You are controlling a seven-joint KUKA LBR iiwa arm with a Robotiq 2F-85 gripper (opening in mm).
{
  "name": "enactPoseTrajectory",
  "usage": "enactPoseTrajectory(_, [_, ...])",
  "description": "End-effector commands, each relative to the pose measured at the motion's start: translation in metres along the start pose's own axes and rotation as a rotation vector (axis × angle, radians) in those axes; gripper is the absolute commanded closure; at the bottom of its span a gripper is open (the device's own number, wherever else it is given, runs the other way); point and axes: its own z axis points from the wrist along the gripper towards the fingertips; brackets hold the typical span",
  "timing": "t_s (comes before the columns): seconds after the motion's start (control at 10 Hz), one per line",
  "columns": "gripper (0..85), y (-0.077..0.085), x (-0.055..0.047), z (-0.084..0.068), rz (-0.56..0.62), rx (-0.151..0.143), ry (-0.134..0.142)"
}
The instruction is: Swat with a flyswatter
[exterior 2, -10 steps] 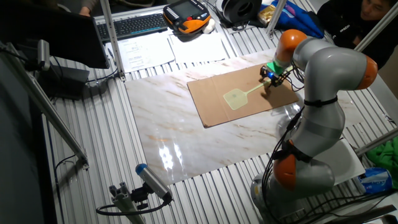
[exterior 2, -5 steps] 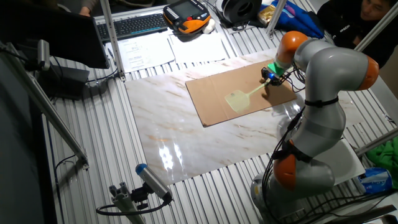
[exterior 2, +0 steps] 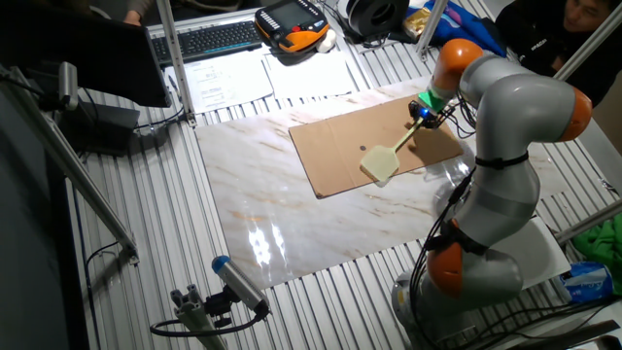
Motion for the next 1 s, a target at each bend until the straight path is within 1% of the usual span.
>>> enactPoseTrajectory(0.0, [85.0, 0.005, 0.0, -0.01, 0.003, 0.001, -0.003])
enactPoseTrajectory(0.1, [85.0, 0.011, 0.002, -0.021, 0.007, 0.001, -0.007])
enactPoseTrajectory(0.2, [85.0, 0.02, 0.006, -0.033, 0.022, 0.004, 0.008])
enactPoseTrajectory(0.3, [85.0, 0.031, 0.01, -0.047, 0.058, 0.012, 0.016])
enactPoseTrajectory(0.4, [85.0, 0.038, 0.013, -0.058, 0.09, 0.014, 0.02])
enactPoseTrajectory(0.5, [85.0, 0.04, 0.013, -0.065, 0.101, 0.021, 0.024])
enactPoseTrajectory(0.6, [85.0, 0.042, 0.014, -0.069, 0.11, 0.021, 0.02])
enactPoseTrajectory(0.7, [85.0, 0.045, 0.015, -0.07, 0.119, 0.015, -0.024])
enactPoseTrajectory(0.8, [85.0, 0.046, 0.014, -0.072, 0.114, 0.021, -0.068])
enactPoseTrajectory(0.9, [85.0, 0.048, 0.013, -0.075, 0.112, 0.02, -0.087])
